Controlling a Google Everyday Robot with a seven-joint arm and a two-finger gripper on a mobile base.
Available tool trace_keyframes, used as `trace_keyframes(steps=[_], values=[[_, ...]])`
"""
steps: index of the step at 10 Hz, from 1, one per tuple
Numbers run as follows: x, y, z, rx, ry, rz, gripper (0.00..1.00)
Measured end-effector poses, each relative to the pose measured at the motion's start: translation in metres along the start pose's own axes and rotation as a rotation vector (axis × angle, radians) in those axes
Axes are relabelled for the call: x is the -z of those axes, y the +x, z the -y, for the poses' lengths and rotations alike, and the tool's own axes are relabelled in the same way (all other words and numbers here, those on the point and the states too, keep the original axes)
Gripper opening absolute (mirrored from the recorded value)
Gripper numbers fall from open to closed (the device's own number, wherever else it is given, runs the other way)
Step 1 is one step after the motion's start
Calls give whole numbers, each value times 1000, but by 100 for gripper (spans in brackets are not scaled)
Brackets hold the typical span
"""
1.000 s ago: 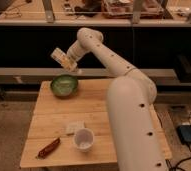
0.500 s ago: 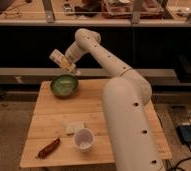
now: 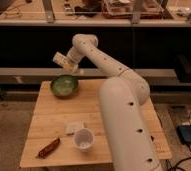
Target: Place the bottle in the ceramic bowl
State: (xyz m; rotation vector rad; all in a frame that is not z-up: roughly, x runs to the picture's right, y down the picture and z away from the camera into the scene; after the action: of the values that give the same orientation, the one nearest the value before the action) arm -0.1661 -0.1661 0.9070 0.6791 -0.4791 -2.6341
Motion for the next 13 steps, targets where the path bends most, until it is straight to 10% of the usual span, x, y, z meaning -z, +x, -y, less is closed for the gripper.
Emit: trace_keyframes(steps=[4, 8, 13], values=[[-7, 20, 6, 143, -98, -80, 0], [-22, 22, 67, 201, 17, -153, 0], [-45, -6, 76, 206, 86, -92, 0]])
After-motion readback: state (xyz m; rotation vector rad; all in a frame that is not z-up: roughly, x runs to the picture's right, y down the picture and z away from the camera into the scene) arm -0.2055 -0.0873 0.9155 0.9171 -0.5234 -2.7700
